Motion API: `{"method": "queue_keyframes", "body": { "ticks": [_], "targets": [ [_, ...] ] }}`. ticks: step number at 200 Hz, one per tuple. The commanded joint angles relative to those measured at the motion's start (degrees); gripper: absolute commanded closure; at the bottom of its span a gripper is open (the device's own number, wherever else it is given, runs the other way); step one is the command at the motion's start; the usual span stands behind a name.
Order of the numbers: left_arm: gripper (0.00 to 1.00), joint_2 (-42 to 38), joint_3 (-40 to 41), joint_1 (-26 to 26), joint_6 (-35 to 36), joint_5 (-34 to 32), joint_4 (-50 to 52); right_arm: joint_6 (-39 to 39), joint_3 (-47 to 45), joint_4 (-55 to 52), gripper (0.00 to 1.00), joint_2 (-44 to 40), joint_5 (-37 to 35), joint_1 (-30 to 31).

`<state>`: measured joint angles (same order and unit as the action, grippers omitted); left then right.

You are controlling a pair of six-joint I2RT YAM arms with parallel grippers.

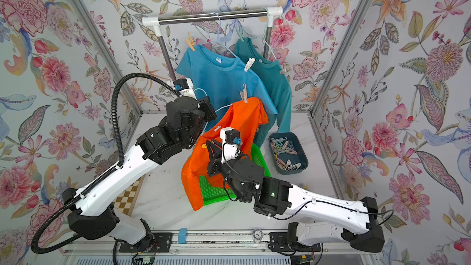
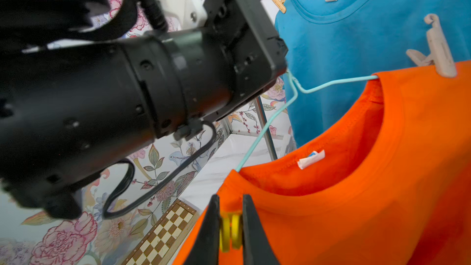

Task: Use clothespins to secure the t-shirt on both sides of the hanger
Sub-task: Clamp the T-shirt on the hanger.

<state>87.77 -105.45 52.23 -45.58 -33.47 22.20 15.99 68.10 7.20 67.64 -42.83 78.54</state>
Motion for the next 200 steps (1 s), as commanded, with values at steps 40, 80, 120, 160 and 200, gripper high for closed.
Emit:
{"method": "queue_keyframes", "body": {
  "ticks": [40, 80, 120, 160, 200],
  "targets": [
    [1.00, 0.68, -0.95, 2.53, -0.44, -8.63, -8.12, -9.17, 5.88, 9.86, 0.95, 7.82, -14.73, 3.13],
    [1.00, 0.19, 0.35, 4.10, 2.04, -13.67, -11.81, -15.54, 6.46, 18.07, 0.94, 11.62, -20.19, 4.85],
    [1.00, 1.26, -0.11, 4.74, 2.95, -14.96, -13.25, -16.07, 9.16, 17.37, 0.92, 16.15, -24.24, 4.93],
    [1.00, 1.35, -0.59, 5.08, 3.17, -14.61, -14.59, -20.11, 10.20, 18.99, 0.86, 19.49, -27.84, 5.21],
    [1.00, 2.06, -1.35, 5.12, 4.71, -15.12, -15.34, -24.68, 9.62, 21.57, 0.58, 20.96, -29.08, 5.95]
  ]
}}
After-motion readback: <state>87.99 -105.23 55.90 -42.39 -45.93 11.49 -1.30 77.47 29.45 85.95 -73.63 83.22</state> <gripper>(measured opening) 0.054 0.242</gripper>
